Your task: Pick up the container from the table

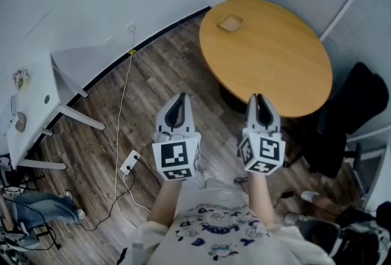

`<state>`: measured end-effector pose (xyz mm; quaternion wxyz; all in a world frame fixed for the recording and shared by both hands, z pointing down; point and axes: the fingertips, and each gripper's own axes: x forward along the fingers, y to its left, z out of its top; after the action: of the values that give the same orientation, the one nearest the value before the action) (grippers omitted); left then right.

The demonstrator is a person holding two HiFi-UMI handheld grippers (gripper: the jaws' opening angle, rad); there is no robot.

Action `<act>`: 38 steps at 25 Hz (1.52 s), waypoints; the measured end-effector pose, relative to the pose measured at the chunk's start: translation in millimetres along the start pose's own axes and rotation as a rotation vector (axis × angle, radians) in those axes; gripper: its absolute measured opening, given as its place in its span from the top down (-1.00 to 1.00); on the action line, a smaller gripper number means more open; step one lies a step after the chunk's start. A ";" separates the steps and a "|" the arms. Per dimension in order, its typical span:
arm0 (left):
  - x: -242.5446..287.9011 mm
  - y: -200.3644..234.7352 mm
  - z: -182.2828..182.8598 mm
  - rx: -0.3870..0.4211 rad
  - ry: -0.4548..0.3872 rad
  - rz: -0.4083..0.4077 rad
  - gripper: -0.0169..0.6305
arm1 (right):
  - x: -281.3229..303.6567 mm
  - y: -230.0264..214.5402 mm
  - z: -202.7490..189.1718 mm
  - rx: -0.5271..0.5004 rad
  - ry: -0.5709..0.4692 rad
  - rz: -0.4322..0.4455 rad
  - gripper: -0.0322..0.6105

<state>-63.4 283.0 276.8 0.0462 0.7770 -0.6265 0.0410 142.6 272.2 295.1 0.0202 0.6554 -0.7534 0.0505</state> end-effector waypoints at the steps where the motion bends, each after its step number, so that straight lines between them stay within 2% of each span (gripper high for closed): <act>1: 3.9 2.8 -1.8 -0.001 0.005 0.004 0.94 | 5.2 0.5 -1.2 0.001 0.004 0.003 0.77; 8: 42.4 17.8 -9.6 -0.008 0.015 0.001 0.94 | 43.9 0.3 -12.8 0.000 0.029 -0.009 0.77; 29: 254.2 89.5 23.0 0.011 -0.006 -0.109 0.94 | 250.6 -4.7 8.9 0.016 0.015 -0.122 0.77; 38: 301.8 98.8 11.5 -0.005 0.031 -0.153 0.94 | 287.7 -10.3 1.2 0.009 0.052 -0.172 0.77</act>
<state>-96.1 -32.0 304.0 0.0610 0.8218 -0.5645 0.0479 112.5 -12.8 322.2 0.0412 0.7161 -0.6934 0.0688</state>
